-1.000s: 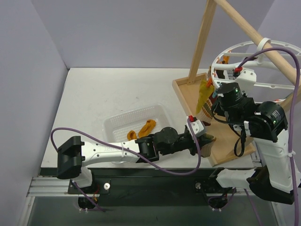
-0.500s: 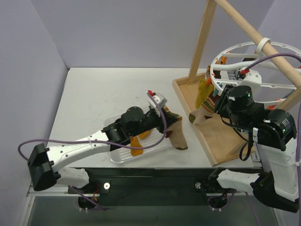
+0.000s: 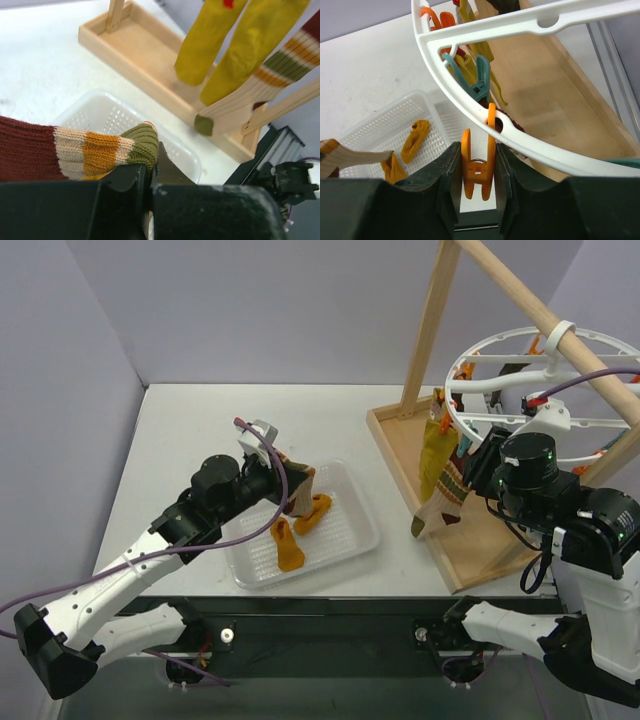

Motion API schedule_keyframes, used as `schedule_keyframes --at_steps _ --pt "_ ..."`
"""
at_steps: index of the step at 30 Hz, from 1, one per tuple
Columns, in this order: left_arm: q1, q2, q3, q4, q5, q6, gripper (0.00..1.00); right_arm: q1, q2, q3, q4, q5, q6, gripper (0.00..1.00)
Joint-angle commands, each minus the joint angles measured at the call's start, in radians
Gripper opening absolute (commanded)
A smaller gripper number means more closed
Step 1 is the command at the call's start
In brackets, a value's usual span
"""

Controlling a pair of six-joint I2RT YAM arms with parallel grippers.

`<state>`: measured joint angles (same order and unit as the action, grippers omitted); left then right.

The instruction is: Remove the socks clipped to the hanger

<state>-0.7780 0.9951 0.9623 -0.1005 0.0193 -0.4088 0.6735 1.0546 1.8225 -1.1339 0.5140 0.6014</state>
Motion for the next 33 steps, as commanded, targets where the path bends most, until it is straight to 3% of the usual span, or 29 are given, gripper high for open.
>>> schedule_keyframes --at_steps 1,5,6,7,9,10,12,15,21,26,29,33 --pt "0.016 -0.009 -0.023 -0.068 0.024 -0.022 0.09 -0.005 0.002 0.038 -0.013 -0.043 -0.006 0.0" --pt "0.022 -0.007 -0.03 -0.085 0.018 -0.028 0.22 -0.005 -0.002 0.038 -0.013 -0.045 0.0 0.0" --pt "0.022 -0.009 -0.03 -0.088 0.016 -0.027 0.28 -0.006 -0.001 0.037 -0.013 -0.046 -0.003 0.0" --pt "0.022 -0.012 -0.031 -0.09 0.013 -0.028 0.41 -0.005 0.004 0.032 -0.013 -0.049 -0.005 0.0" --pt "0.022 -0.016 -0.03 -0.088 0.013 -0.019 0.51 -0.006 0.004 0.029 -0.013 -0.052 0.0 0.0" --pt "0.022 -0.021 -0.031 -0.082 0.016 -0.016 0.7 -0.006 0.004 0.027 -0.013 -0.054 0.001 0.0" --pt "0.022 -0.024 -0.024 -0.077 0.024 -0.007 0.76 -0.008 0.005 0.024 -0.013 -0.06 0.001 0.0" --pt "0.022 -0.021 -0.011 -0.074 0.025 -0.018 0.82 -0.008 0.001 0.02 -0.013 -0.061 0.001 0.0" --pt "0.02 -0.003 0.006 -0.074 0.017 -0.111 0.82 -0.017 -0.007 0.02 -0.015 -0.066 -0.002 0.0" --pt "-0.089 0.043 0.082 -0.192 -0.168 -0.001 0.85 -0.02 -0.005 0.027 -0.017 -0.077 -0.002 0.0" --pt "-0.098 0.056 0.032 -0.07 -0.043 0.024 0.85 -0.023 -0.007 0.024 -0.018 -0.084 -0.002 0.0" --pt "-0.145 0.069 -0.059 0.307 0.166 0.03 0.91 -0.023 -0.018 0.026 -0.021 -0.101 -0.005 0.01"
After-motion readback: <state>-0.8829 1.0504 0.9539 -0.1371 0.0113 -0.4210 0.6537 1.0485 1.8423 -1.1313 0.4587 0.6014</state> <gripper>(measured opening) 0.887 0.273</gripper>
